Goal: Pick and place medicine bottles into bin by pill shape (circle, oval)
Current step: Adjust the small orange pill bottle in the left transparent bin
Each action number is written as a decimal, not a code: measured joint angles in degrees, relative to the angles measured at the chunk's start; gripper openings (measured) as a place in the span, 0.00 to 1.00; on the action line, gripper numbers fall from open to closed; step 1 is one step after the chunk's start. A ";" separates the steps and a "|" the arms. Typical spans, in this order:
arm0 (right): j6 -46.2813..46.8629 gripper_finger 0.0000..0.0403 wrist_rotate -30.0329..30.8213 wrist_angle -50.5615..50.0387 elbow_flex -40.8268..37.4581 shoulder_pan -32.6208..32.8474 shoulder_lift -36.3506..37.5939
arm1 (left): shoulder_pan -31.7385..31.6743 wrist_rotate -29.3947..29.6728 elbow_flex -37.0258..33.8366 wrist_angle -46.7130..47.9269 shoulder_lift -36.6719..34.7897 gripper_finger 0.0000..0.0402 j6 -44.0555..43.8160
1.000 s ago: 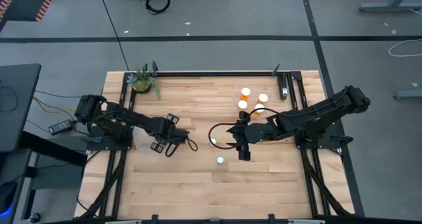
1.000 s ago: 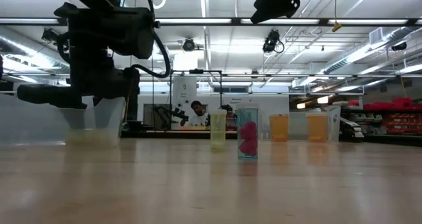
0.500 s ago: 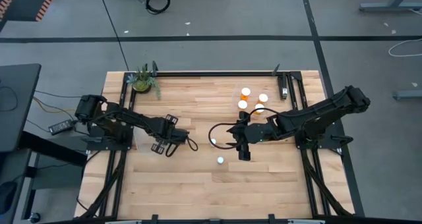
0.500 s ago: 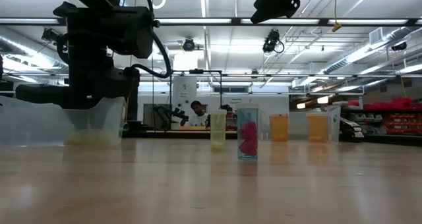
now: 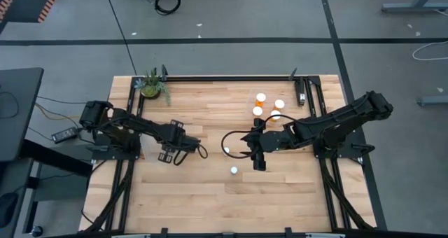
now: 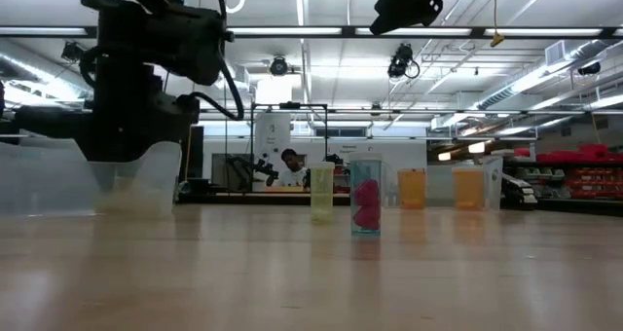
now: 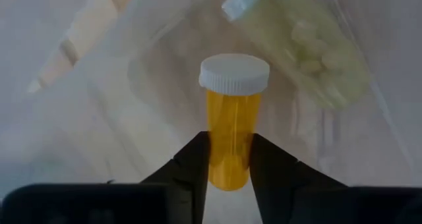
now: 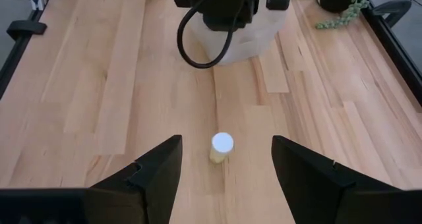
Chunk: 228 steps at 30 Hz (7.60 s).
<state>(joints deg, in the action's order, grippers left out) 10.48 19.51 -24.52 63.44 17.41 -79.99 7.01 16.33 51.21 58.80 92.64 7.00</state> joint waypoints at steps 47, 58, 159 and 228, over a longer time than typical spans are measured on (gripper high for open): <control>-15.69 0.65 3.09 8.34 1.70 -3.06 -0.04 | 1.79 3.37 29.21 -25.55 -0.07 0.27 -1.84; -15.33 0.76 6.24 7.12 1.75 -1.11 3.15 | 1.79 3.36 29.21 -29.93 -0.07 0.27 -3.36; -21.42 0.28 -8.09 48.16 -22.03 -4.28 18.75 | 0.13 -5.48 29.14 -56.07 -0.01 0.33 -0.33; -16.72 0.29 -10.58 50.78 -10.10 -8.61 -14.16 | 13.13 10.87 29.58 -6.94 -4.15 0.56 -15.87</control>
<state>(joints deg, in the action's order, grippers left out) -6.24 8.93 26.26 53.34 8.80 -94.15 20.14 27.20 80.79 51.86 88.49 -8.86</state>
